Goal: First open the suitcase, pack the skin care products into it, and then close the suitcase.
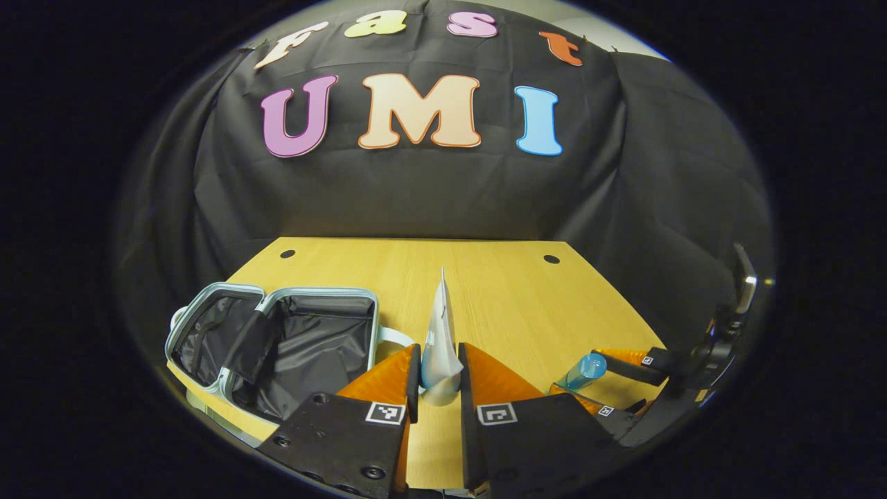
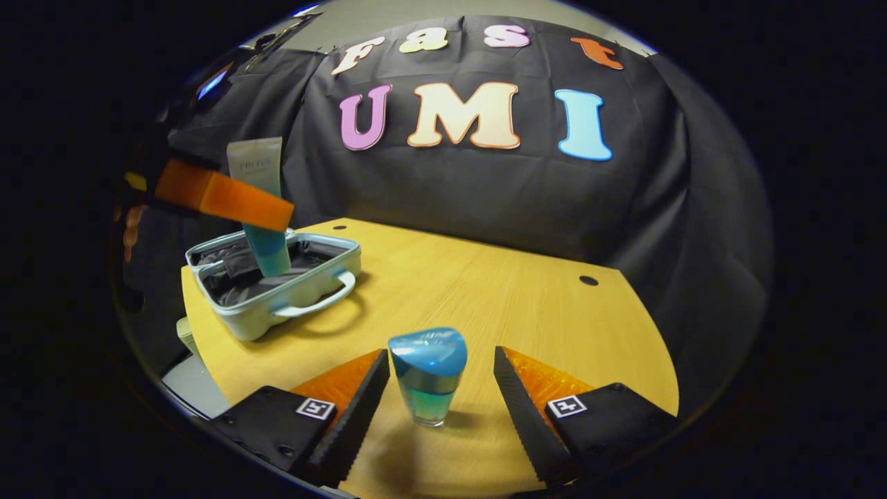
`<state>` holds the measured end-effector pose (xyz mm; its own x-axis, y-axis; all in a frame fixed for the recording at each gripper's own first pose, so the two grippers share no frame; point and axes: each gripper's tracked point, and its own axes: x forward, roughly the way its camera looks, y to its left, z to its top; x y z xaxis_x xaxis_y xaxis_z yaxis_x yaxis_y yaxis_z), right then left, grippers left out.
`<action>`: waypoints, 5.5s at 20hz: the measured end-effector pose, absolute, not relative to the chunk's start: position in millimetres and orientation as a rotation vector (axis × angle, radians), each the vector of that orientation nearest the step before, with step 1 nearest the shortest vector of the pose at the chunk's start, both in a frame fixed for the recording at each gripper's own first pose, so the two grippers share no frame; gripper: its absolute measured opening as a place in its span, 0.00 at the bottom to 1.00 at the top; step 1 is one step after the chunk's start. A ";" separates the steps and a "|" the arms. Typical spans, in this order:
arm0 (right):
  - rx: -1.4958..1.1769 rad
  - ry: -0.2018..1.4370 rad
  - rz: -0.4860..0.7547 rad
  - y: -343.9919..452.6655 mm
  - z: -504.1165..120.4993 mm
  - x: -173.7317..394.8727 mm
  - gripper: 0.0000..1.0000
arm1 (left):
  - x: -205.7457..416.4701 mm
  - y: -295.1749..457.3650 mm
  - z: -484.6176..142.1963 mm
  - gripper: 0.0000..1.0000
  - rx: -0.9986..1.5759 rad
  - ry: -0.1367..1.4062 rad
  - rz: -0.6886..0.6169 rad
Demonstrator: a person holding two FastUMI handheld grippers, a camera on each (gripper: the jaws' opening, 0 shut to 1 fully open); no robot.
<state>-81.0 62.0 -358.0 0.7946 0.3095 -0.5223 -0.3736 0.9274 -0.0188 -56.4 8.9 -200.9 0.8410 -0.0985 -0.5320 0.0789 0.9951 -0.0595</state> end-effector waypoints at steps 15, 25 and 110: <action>0.016 0.541 0.455 119.9 -276.2 -64.6 0.48 | -51.3 136.3 -244.8 0.23 0.029 0.784 0.072; 0.219 0.662 0.571 220.0 -225.4 -72.7 0.49 | -50.9 207.1 -348.3 0.24 -0.001 1.116 0.099; 0.224 0.550 0.357 166.8 -222.2 0.8 0.98 | 40.3 271.7 -86.9 0.00 -0.109 0.562 -0.080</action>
<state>0.8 166.8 -222.2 0.7933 0.3880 -0.4691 -0.2697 0.9149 0.3005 40.3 271.7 -86.9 0.8435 -0.1052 -0.5267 0.0455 0.9911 -0.1250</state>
